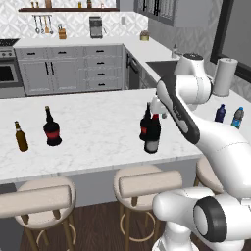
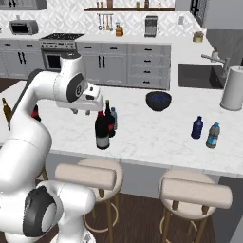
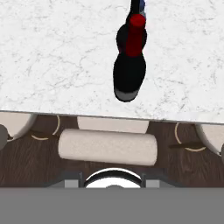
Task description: Move the plastic bottles in the middle to the plastics group, and the glass bottles in the middle to the glass group.
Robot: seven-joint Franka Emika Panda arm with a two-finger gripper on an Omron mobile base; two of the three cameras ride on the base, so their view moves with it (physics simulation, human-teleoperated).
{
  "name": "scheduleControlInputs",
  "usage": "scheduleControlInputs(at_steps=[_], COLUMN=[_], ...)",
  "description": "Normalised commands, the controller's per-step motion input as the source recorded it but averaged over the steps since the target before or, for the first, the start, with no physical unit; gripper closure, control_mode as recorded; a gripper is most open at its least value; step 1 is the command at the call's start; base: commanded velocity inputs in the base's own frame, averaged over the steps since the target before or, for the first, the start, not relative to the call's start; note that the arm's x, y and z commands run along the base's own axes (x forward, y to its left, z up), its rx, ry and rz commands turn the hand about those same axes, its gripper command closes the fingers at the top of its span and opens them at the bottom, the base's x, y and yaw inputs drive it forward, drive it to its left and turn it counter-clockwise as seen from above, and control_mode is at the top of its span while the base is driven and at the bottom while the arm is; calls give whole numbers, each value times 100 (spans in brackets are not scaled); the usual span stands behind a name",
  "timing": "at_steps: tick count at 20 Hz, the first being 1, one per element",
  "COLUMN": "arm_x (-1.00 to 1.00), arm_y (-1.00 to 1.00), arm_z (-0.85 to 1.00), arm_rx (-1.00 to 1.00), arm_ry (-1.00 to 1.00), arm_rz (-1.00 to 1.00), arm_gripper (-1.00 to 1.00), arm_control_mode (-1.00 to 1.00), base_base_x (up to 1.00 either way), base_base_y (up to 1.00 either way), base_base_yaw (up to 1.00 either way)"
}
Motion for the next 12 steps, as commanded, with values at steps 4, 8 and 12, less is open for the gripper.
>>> scheduleControlInputs(at_steps=[4, 8, 12], arm_x=[30, 32, 3], arm_y=[14, 14, 1], arm_z=[-9, -7, 0], arm_rx=[0, -1, -3], arm_ry=[4, 0, -3], arm_rz=[-8, -18, -14], arm_gripper=[-100, -100, -100], arm_control_mode=[-100, -100, -100], base_base_x=[0, 0, 0], base_base_y=[0, 0, 0], base_base_yaw=[0, 0, 0])
